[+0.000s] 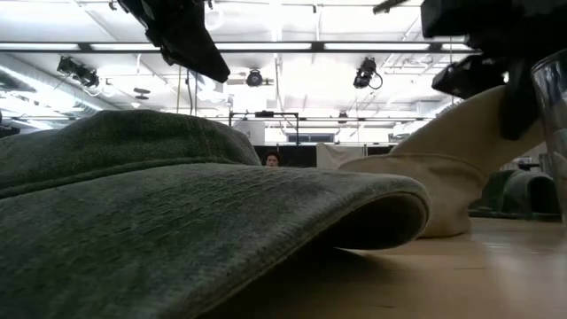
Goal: Pick & Place hat
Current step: Put the bottom gray cap into the transparent bin
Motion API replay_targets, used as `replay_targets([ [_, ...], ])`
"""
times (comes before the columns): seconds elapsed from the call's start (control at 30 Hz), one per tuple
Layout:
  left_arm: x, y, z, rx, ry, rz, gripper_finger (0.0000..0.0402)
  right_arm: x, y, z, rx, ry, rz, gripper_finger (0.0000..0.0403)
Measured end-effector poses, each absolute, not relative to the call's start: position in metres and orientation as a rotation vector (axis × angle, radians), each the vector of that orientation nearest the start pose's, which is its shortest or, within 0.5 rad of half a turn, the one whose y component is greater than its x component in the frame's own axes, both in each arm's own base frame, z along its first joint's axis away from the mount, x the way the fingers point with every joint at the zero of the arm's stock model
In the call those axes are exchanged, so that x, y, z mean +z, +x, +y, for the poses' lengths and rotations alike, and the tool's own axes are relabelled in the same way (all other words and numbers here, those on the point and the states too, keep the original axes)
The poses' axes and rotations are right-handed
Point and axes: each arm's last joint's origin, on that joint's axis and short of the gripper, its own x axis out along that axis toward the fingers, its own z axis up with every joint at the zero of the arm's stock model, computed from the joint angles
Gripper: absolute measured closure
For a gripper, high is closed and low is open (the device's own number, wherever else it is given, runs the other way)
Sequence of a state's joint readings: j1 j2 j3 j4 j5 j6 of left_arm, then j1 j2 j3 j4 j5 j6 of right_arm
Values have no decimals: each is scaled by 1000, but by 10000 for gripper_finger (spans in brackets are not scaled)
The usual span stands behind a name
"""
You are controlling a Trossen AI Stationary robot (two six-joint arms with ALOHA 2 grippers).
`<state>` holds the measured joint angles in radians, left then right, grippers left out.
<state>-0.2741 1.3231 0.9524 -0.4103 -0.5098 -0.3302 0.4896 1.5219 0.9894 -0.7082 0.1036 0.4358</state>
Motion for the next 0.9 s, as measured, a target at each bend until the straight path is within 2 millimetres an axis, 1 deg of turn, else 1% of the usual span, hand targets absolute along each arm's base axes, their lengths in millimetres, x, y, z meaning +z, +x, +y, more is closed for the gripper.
replay_targets([
  [0.07, 261, 265, -60, 338, -15, 674, 271, 203, 249, 130, 81, 15, 1226, 275],
  [0.2, 261, 265, -60, 338, -16, 674, 271, 205, 251, 131, 122, 8, 1208, 369],
  [0.23, 261, 265, -60, 338, -16, 674, 271, 207, 252, 132, 131, 1, 1201, 384],
  [0.3, 261, 265, -60, 338, -16, 674, 271, 213, 254, 133, 140, 5, 1190, 386],
  [0.37, 261, 265, -60, 338, -16, 674, 271, 225, 256, 134, 143, 8, 1201, 381],
  [0.47, 261, 265, -60, 338, -15, 674, 271, 255, 258, 136, 113, 49, 1228, 390],
  [0.57, 261, 265, -60, 338, -15, 674, 271, 293, 256, 135, 63, 98, 1257, 394],
  [0.63, 261, 265, -60, 338, -15, 674, 271, 321, 252, 133, 10, 162, 1269, 392],
  [0.7, 261, 265, -60, 338, -15, 674, 271, 347, 246, 130, -33, 244, 1279, 391],
  [0.8, 261, 265, -60, 338, -15, 674, 271, 385, 233, 126, -42, 382, 1314, 392],
  [0.9, 261, 265, -60, 338, -15, 674, 271, 413, 218, 122, -58, 577, 1388, 391],
])
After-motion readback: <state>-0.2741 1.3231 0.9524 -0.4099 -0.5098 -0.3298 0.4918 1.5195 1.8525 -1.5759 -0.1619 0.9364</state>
